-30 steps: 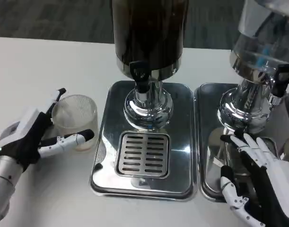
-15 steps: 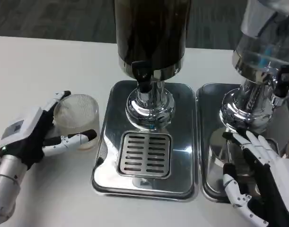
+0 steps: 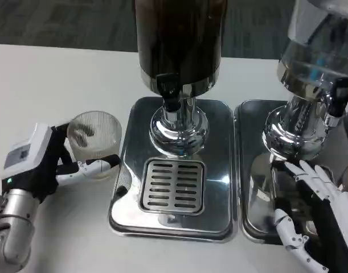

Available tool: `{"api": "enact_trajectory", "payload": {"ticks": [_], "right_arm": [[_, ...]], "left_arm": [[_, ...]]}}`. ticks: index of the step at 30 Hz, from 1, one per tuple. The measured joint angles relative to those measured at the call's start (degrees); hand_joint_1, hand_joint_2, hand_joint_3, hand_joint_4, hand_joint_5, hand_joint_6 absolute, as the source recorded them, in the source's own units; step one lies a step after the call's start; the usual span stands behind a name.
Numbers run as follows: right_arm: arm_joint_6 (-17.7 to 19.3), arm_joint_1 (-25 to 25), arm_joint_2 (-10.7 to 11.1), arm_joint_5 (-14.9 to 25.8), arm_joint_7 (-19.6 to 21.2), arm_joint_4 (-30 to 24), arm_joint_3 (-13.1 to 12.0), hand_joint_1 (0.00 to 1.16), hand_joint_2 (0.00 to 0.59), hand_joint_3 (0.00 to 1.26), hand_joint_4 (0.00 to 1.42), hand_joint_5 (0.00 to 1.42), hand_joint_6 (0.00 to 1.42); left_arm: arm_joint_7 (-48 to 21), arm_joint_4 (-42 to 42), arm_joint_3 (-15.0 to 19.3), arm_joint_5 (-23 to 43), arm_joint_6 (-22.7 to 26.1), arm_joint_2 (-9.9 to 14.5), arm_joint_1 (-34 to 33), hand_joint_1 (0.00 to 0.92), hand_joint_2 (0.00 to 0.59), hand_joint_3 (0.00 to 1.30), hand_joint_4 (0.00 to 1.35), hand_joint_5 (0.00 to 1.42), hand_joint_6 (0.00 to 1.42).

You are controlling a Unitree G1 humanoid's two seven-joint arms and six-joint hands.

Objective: Grasp the cup under the faucet to collect the drink, then remove the cup.

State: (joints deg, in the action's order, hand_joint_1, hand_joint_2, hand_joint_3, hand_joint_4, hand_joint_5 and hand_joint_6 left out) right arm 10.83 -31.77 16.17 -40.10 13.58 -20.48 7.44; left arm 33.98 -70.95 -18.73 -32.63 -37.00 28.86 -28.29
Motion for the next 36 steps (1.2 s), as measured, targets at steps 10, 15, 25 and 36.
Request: {"api": "enact_trajectory", "payload": {"ticks": [10,15,25,36], "right_arm": [[0.04,0.09,-0.15,0.03,0.00,-0.01,-0.04,0.16,0.522,0.19,0.09,0.05,0.08],[0.23,0.27,-0.42,0.07,0.00,0.21,0.20,0.16,0.522,0.19,0.09,0.05,0.08],[0.71,1.73,-1.01,0.26,0.00,1.65,0.84,0.16,0.518,0.19,0.09,0.05,0.08],[0.85,2.20,-1.59,0.29,0.00,2.04,1.40,0.17,0.516,0.19,0.09,0.05,0.08]], "left_arm": [[2.74,0.00,0.19,0.13,-0.82,0.00,1.52,0.387,0.126,0.58,0.64,0.98,1.29],[3.35,0.52,1.61,0.61,-2.98,0.74,3.48,0.395,0.123,0.59,0.64,0.99,1.29],[3.61,4.03,4.17,0.90,-6.90,2.62,6.82,0.399,0.118,0.60,0.65,0.99,1.31],[1.03,10.64,4.67,0.90,-9.41,3.63,9.16,0.410,0.113,0.60,0.67,0.99,1.32]]}}
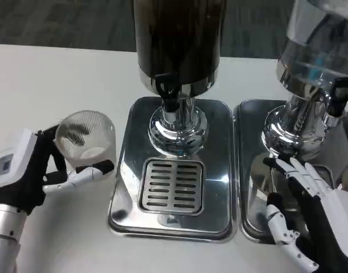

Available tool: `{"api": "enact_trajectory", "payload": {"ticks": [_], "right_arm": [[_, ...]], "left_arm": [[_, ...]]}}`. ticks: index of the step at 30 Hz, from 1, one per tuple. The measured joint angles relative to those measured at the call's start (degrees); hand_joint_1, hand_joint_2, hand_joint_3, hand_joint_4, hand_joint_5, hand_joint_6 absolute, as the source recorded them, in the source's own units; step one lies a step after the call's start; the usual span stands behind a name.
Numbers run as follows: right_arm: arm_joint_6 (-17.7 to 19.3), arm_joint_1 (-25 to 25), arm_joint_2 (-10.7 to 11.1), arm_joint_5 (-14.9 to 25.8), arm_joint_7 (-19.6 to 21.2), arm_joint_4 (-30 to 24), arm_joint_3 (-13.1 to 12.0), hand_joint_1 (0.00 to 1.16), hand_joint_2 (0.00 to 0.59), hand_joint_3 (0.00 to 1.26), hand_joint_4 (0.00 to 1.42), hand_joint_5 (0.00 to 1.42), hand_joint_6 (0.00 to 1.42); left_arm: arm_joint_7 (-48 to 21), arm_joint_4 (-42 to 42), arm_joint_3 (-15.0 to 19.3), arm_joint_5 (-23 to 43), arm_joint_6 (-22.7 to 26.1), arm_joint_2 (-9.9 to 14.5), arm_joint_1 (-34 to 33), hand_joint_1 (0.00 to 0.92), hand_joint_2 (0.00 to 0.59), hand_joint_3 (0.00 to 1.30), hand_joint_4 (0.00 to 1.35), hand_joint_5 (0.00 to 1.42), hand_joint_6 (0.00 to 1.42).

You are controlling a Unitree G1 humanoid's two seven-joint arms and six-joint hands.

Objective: Grasp the cup under the faucet to collect the drink, then remove the cup.

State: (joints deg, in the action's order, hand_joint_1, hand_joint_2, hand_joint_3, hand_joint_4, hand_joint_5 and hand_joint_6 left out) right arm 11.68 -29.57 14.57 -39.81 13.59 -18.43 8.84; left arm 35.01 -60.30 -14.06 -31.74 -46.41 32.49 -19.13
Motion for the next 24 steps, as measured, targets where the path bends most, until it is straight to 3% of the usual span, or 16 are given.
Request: {"api": "enact_trajectory", "payload": {"ticks": [11,24], "right_arm": [[0.39,0.18,-0.61,0.00,0.01,0.19,0.62,0.17,0.516,0.19,0.09,0.05,0.08],[0.43,-0.81,-1.49,-0.05,0.38,-0.02,0.80,0.18,0.516,0.19,0.09,0.05,0.08]], "left_arm": [[-5.19,6.34,0.08,0.03,-1.06,-0.16,3.03,0.411,0.112,0.61,0.67,0.99,1.32],[-9.49,8.07,-0.61,-0.27,-0.95,-3.71,2.59,0.419,0.109,0.61,0.67,0.98,1.30]]}}
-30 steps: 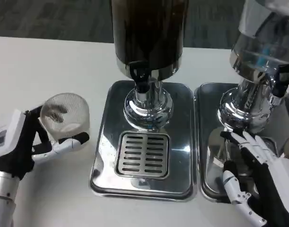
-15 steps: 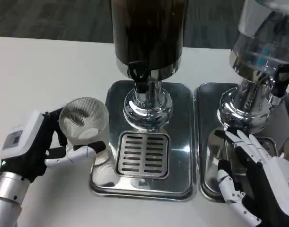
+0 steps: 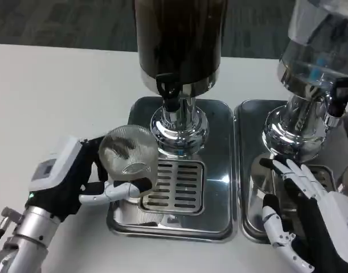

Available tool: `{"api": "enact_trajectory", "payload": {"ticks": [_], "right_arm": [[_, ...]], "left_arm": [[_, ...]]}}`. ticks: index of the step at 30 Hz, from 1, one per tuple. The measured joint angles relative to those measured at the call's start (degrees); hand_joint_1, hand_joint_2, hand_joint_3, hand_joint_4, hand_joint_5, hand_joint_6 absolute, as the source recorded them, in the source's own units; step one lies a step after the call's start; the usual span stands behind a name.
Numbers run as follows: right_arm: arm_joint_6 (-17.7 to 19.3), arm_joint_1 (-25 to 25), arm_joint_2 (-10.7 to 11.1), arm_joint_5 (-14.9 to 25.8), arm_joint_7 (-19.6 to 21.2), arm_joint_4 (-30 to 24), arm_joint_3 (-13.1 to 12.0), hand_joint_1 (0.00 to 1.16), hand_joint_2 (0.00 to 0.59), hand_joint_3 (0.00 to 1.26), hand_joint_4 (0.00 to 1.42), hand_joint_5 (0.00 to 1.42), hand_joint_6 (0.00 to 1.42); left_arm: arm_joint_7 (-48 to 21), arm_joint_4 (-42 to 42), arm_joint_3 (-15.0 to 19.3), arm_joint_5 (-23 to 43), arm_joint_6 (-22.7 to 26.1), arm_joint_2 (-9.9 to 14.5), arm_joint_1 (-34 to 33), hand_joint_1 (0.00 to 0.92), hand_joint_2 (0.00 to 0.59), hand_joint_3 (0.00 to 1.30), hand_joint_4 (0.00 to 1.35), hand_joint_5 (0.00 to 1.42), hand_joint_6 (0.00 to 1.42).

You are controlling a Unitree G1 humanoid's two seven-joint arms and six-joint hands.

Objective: Grasp the cup under the faucet to collect the drink, then remove the cup.

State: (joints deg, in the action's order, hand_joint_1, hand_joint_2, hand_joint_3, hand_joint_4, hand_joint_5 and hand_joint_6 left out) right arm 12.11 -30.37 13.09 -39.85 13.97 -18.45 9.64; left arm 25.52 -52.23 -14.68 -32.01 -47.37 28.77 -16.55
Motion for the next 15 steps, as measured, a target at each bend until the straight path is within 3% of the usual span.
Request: {"api": "enact_trajectory", "payload": {"ticks": [15], "right_arm": [[0.02,-2.60,-1.18,-0.33,0.66,-1.43,0.07,0.18,0.525,0.19,0.09,0.05,0.08]], "left_arm": [[-2.33,-2.58,-2.52,-1.83,1.22,-3.69,-4.17,0.415,0.111,0.61,0.67,0.96,1.27]]}}
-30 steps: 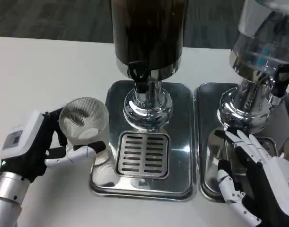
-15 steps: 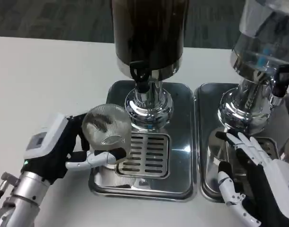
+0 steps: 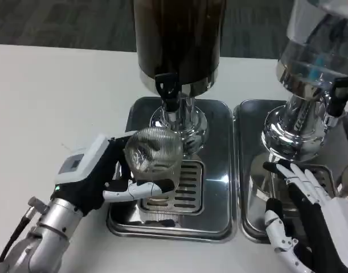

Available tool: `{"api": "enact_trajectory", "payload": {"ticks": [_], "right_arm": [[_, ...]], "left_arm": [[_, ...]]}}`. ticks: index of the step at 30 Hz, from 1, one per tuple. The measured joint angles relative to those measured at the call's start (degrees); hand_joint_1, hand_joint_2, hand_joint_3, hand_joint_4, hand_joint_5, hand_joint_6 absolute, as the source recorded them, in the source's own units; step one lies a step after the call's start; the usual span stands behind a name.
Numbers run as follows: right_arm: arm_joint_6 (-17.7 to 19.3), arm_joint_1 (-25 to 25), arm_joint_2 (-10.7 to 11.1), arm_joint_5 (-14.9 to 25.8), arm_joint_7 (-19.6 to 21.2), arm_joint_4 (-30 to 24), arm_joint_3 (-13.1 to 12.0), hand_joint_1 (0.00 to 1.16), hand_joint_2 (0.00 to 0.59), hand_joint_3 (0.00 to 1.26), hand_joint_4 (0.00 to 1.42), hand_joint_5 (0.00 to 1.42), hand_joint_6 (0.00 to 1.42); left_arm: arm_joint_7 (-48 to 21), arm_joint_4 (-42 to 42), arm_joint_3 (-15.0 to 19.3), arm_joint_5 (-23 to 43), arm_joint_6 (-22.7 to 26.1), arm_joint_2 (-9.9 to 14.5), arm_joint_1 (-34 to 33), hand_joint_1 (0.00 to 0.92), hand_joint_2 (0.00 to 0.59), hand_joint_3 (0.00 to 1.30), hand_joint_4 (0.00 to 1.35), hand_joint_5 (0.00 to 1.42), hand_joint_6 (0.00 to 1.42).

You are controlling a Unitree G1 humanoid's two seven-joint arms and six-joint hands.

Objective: Grasp the cup under the faucet to collect the drink, then remove the cup.

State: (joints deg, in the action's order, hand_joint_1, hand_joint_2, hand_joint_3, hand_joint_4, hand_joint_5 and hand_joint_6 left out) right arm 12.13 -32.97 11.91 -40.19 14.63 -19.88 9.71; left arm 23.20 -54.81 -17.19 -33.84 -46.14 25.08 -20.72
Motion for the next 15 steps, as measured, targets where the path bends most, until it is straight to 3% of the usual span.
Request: {"api": "enact_trajectory", "payload": {"ticks": [8,15], "right_arm": [[0.00,-0.17,-0.07,-0.02,0.01,-0.06,-0.03,0.19,0.526,0.19,0.09,0.05,0.08],[0.00,-0.22,-0.20,0.06,0.01,-0.05,0.00,0.19,0.529,0.19,0.09,0.05,0.08]], "left_arm": [[-2.31,-1.26,-1.14,-0.25,0.25,-1.40,-2.18,0.363,0.123,0.56,0.60,0.91,1.19],[-4.77,-2.23,-1.17,0.60,0.32,-1.66,-3.53,0.225,0.085,0.41,0.43,0.70,0.93]]}}
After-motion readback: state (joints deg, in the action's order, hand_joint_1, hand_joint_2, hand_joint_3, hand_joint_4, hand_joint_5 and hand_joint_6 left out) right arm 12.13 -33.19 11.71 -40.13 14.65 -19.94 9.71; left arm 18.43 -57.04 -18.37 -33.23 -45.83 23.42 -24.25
